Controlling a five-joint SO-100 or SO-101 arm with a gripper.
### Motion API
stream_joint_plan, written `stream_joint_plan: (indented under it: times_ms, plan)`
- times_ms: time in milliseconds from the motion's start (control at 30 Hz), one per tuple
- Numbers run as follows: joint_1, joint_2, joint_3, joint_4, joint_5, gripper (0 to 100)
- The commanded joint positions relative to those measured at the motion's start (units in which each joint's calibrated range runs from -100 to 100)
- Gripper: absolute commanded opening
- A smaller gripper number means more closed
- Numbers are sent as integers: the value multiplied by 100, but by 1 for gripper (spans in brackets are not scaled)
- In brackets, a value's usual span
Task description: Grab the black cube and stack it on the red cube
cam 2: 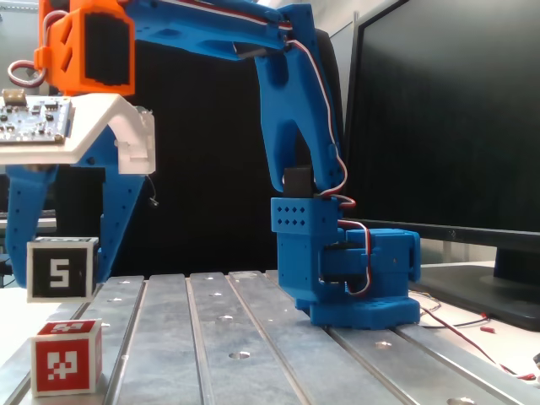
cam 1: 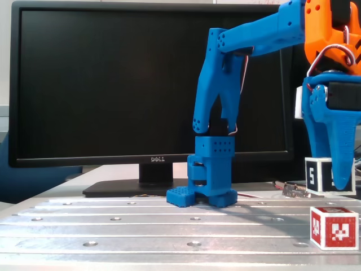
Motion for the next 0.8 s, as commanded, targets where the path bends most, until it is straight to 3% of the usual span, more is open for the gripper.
stream_joint_plan:
  times_ms: [0, 767]
  plan:
    - [-22, -30, -185, -36, -23, 17]
    - [-59, 212, -139, -190, -92, 18]
